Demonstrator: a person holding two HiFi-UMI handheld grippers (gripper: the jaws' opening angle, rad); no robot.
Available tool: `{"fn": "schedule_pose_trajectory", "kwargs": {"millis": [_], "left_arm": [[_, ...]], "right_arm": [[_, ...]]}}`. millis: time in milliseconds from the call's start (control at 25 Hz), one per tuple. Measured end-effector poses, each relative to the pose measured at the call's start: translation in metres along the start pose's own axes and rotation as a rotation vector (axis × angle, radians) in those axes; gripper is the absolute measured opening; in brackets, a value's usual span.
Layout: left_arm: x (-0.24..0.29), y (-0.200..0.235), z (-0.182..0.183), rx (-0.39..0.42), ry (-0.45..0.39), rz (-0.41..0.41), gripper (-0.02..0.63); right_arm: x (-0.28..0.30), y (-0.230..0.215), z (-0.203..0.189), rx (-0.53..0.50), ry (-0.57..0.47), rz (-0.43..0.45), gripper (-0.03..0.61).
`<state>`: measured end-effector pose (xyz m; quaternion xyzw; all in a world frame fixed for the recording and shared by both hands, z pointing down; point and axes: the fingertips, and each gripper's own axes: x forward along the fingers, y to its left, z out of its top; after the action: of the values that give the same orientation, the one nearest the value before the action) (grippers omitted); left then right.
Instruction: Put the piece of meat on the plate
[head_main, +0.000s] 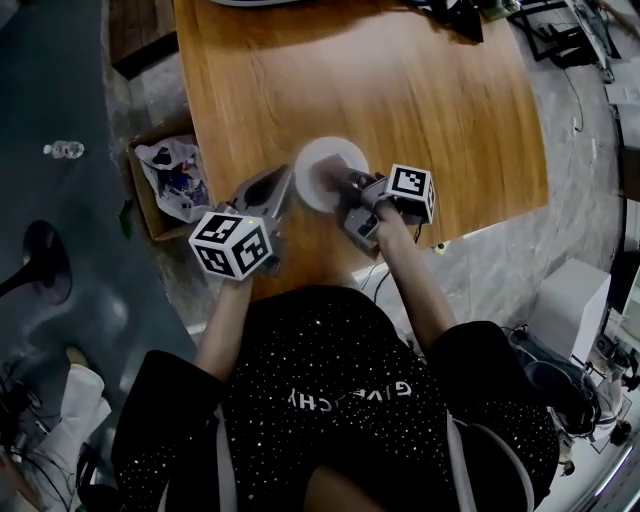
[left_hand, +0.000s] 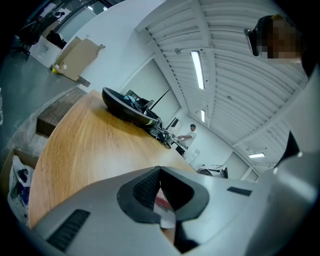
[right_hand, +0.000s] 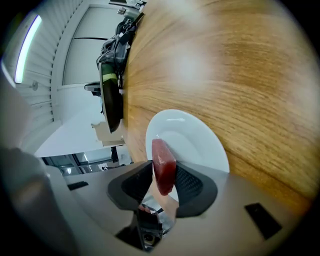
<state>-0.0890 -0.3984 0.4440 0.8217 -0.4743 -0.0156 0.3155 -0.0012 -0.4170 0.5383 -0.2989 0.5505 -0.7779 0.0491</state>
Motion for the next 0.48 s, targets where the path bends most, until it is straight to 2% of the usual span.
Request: {"fn": "schedule_pose_trajectory", "kwargs": {"millis": [200,480], "left_arm": [[0.0,-0.006,-0.003,-0.003,0.008,-0.011,0.009],[-0.003,-0.013,-0.004,-0.013,-0.005,-0.023,0.009]], "right_arm": [[-0.002,0.01,0.002,0.035,-0.01,-0.022,0.101],[-0.022,0.008,0.0,0.05,-0.064,-0.143,0.101]]}}
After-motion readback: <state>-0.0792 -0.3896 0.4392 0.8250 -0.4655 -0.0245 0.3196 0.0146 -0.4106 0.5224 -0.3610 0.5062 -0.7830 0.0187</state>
